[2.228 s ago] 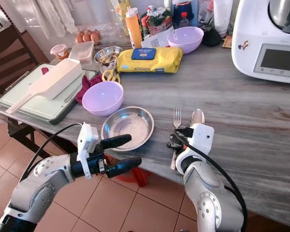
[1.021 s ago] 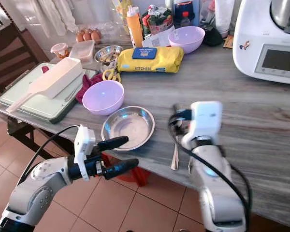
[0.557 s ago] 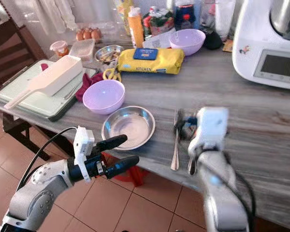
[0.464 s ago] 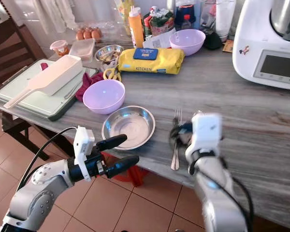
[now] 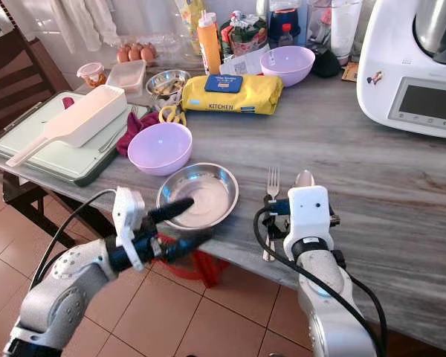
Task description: Setting the table
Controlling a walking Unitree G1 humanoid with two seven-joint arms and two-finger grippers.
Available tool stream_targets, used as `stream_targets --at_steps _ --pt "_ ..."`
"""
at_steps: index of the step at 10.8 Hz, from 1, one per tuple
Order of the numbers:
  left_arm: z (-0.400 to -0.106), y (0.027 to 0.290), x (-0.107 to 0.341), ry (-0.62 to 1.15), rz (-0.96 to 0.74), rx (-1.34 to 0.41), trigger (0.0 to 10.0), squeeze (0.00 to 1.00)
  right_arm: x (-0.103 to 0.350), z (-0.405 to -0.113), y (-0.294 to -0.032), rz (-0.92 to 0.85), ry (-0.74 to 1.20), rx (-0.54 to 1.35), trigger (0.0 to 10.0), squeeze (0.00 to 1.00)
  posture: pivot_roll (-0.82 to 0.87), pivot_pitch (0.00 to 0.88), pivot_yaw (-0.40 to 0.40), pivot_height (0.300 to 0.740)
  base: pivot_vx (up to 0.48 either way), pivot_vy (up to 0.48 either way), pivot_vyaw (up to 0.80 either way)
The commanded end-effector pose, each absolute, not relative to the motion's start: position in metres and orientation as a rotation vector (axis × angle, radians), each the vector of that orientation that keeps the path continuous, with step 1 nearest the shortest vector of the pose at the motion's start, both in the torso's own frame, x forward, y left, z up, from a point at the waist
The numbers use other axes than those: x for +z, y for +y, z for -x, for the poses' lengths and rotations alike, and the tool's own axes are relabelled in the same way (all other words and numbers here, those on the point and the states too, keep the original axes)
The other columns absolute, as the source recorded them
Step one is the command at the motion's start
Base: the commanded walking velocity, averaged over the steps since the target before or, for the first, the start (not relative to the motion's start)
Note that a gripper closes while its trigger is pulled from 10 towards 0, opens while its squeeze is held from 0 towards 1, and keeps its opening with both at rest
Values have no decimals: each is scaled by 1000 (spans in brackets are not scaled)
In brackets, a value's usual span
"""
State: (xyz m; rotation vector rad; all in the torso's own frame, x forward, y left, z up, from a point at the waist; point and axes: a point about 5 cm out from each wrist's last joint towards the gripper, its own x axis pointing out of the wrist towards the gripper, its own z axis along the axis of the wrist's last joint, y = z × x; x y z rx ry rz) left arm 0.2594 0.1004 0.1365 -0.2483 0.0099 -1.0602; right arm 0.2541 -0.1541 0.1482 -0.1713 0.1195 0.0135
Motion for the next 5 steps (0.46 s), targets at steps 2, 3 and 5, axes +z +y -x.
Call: stream_targets --at_steps 2,3,5 --pt "-265 105 138 -9 237 -999 10000 0 151 -255 -145 187 112 61 10000 1000 -134 110 148 740 0 0 0" --pt "-267 106 138 -21 243 -970 10000 0 149 -254 -147 198 122 58 10000 1000 -135 110 145 740 0 0 0" --pt "-270 107 138 -28 249 -937 10000 0 146 -254 -153 218 142 28 10000 1000 -137 109 144 740 0 0 0"
